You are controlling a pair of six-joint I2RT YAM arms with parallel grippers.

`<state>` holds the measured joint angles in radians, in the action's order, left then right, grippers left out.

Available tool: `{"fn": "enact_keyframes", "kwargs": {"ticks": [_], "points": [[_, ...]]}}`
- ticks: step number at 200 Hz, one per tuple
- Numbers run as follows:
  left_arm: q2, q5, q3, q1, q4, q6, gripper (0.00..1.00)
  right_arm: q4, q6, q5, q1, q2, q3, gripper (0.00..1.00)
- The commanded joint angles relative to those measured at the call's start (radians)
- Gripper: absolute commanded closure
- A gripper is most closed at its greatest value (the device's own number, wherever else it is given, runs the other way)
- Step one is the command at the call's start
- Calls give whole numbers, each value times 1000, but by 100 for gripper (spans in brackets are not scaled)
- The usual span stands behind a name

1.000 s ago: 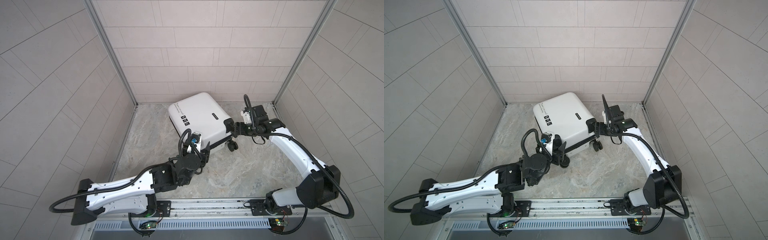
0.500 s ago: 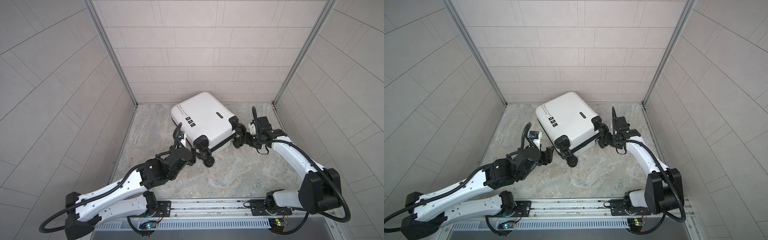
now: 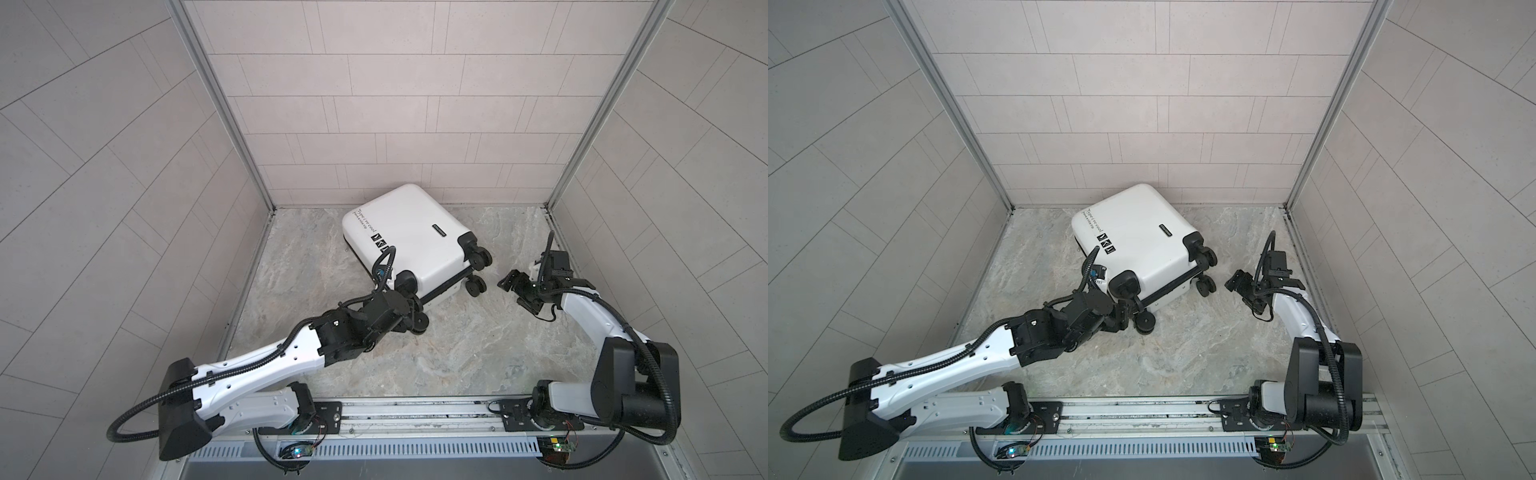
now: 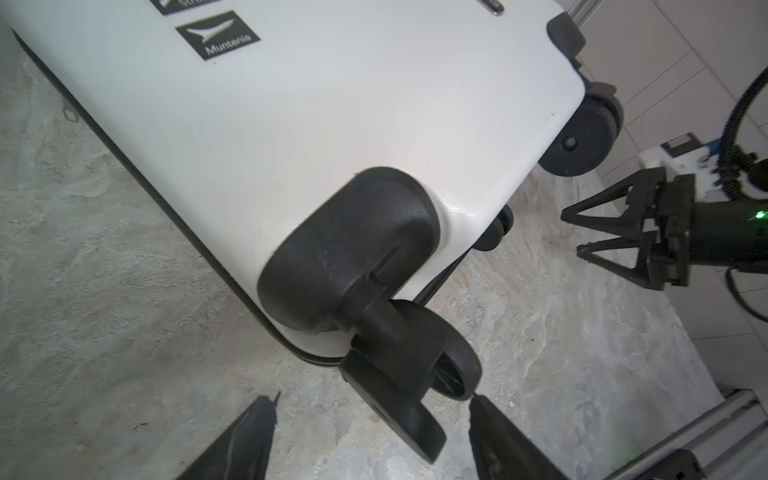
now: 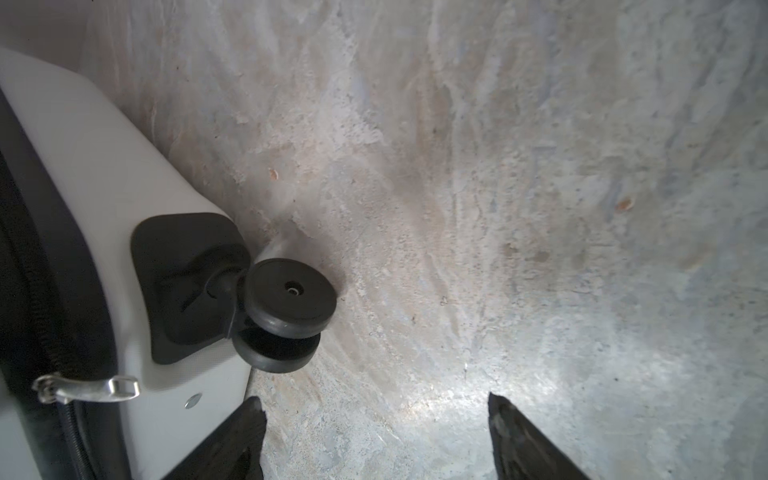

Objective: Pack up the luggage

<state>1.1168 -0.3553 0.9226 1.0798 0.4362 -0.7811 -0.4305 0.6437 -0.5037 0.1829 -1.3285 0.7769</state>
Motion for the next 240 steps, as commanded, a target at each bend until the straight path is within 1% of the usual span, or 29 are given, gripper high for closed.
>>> {"fn": "enact_keyframes", "kwargs": {"ticks": [1,34,40,55,76,99,115,131,139,157,175,196,222,240], "points": [[34,57,25,-1,-85,-77,20,95,45,-74,-5,-37,0,14],[113,109,20,-2,-163,-117,16,132,58,-87,-50,-99,23,14],[125,112,20,-2,-173,-123,10,141,63,-87,-61,-109,25,14],[154,117,20,-3,-199,-133,9,157,69,-78,-90,-134,34,14],[182,103,20,-9,-216,-136,9,222,110,-94,-103,-184,25,14],[186,56,3,-20,-233,-138,9,293,168,-114,-103,-227,12,16],[188,27,-7,-27,-236,-133,9,342,220,-116,-102,-238,-8,16],[186,24,-14,-35,-243,-129,9,393,276,-111,-102,-230,-35,16],[188,24,-17,-37,-243,-124,10,398,295,-95,-102,-222,-43,17],[192,20,-16,-40,-232,-115,13,408,315,-69,-103,-219,-47,23],[188,16,-26,-43,-227,-104,17,453,345,-90,-103,-235,-53,28],[182,0,-40,-47,-219,-93,23,487,365,-96,-112,-248,-56,29],[163,-17,-76,-65,-217,-90,29,495,367,-84,-151,-258,-51,34],[134,-23,-109,-87,-217,-92,29,516,376,-81,-187,-276,-53,42]]}}
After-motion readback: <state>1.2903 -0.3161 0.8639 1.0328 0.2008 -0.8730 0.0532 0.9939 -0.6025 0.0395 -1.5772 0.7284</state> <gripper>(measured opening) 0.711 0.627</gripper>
